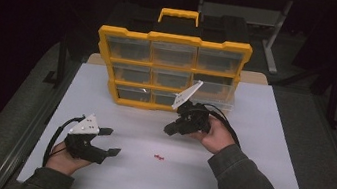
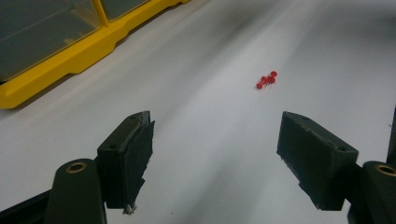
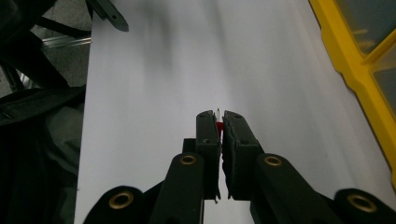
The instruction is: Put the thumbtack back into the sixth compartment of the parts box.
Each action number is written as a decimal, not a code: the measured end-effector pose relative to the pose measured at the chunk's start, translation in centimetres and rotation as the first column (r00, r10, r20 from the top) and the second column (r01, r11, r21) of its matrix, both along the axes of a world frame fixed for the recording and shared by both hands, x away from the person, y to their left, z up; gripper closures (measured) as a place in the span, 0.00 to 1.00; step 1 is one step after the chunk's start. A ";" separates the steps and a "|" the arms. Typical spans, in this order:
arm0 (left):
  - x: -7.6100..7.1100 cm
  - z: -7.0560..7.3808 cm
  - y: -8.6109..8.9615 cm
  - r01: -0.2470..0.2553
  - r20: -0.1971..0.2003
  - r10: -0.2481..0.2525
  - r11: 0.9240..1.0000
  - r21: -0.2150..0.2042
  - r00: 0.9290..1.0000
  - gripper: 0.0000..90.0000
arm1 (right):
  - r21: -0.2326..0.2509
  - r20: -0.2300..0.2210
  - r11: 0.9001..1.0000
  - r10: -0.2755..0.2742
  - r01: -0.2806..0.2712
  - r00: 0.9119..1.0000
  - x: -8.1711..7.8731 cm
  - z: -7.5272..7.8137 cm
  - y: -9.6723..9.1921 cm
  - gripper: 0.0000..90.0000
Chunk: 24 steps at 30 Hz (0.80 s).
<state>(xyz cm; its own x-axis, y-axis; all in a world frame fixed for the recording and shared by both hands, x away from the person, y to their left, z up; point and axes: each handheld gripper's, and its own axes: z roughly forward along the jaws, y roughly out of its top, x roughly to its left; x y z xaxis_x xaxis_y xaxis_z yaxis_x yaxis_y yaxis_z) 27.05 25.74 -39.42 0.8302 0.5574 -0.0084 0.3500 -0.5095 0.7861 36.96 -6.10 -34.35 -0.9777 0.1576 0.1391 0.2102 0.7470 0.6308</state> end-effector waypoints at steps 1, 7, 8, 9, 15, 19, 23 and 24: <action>0.0 0.0 0.0 0.000 0.000 0.000 1.000 0.000 1.000 0.29 | 0.003 -0.004 1.000 -0.002 0.002 1.000 0.0 0.3 0.0 0.94; 0.0 0.0 0.1 0.000 0.000 0.000 1.000 0.002 1.000 0.29 | 0.007 0.025 1.000 0.016 -0.016 1.000 0.1 2.0 0.1 0.94; 0.0 0.1 0.2 0.000 -0.001 0.000 1.000 0.002 1.000 0.29 | 0.007 0.027 1.000 0.017 -0.017 0.999 0.1 2.3 0.1 0.94; 0.0 0.0 0.2 0.000 -0.002 0.000 1.000 0.000 1.000 0.29 | 0.011 0.030 1.000 0.018 -0.018 0.999 0.1 2.5 0.1 0.94; 0.0 0.0 0.2 -0.002 -0.002 0.002 1.000 0.000 1.000 0.29 | 0.015 0.048 1.000 0.020 -0.021 0.999 0.5 4.7 -0.2 0.94; 0.0 0.0 0.3 -0.005 0.001 0.005 1.000 -0.006 1.000 0.29 | 0.016 0.072 1.000 0.017 -0.019 0.997 0.9 6.3 -0.6 0.94; 0.0 0.1 0.2 -0.003 0.001 0.003 1.000 -0.007 1.000 0.28 | 0.026 0.073 1.000 -0.003 0.001 0.997 1.5 7.5 -1.1 0.94; 0.0 0.1 0.3 -0.002 0.003 0.002 1.000 -0.007 1.000 0.28 | 0.027 0.077 1.000 -0.009 0.007 0.997 1.6 7.7 -1.1 0.94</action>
<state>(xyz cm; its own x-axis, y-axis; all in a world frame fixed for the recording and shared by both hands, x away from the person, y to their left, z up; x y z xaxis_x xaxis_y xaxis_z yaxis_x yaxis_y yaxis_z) 27.01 25.99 -39.31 0.8291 0.5590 -0.0102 0.3490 -0.5033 0.7905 38.56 -7.25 -26.62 -0.9844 0.1622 0.0675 0.1656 0.7280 0.6653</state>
